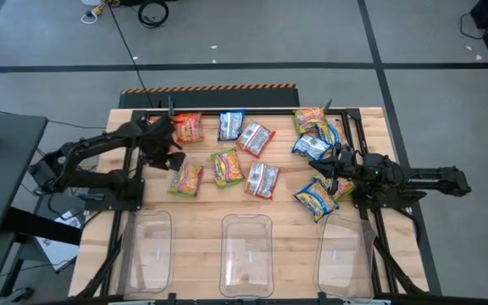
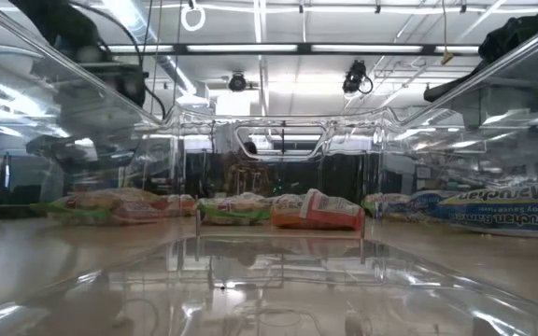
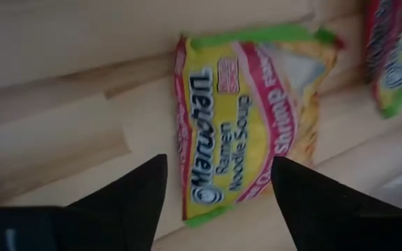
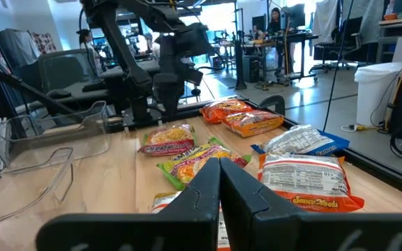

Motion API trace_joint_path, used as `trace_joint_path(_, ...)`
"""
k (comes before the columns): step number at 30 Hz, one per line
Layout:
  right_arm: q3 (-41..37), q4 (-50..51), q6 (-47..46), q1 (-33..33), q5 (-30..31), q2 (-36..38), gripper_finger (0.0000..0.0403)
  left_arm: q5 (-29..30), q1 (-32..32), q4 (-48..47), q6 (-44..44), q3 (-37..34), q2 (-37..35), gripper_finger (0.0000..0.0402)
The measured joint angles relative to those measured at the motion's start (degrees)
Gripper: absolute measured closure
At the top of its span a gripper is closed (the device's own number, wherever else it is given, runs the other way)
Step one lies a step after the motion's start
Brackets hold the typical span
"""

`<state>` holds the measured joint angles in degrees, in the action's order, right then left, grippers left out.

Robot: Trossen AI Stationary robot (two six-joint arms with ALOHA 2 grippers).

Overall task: Sort Maruchan noodles
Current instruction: Put the green noodle pack into the left transparent bin

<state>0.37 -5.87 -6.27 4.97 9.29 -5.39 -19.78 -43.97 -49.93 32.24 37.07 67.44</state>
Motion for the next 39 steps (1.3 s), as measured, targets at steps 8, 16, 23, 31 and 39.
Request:
trace_joint_path(8,-0.01,0.01,0.00,-0.01,0.00,-0.01,0.0389,-7.05,-6.82,9.78,0.49,-9.81,0.02,0.0139)
trace_joint_path(16,0.01,0.02,0.00,0.00,0.00,0.00,0.0389,-8.52,-4.85,20.81,5.77,-15.63,-0.05,0.0144)
trace_joint_path(23,0.00,0.00,-0.01,-0.01,0.00,0.00,0.0389,-6.08,0.24,24.55,6.66,-16.75,-0.11,0.0214)
trace_joint_path(31,0.01,0.00,0.01,0.00,0.01,0.00,0.0389,-3.81,3.35,30.68,10.65,-16.07,0.07,0.0347)
trace_joint_path(39,0.01,0.00,0.00,0.00,0.01,0.00,0.0389,-5.58,5.02,17.33,4.89,1.75,-0.35,0.0379)
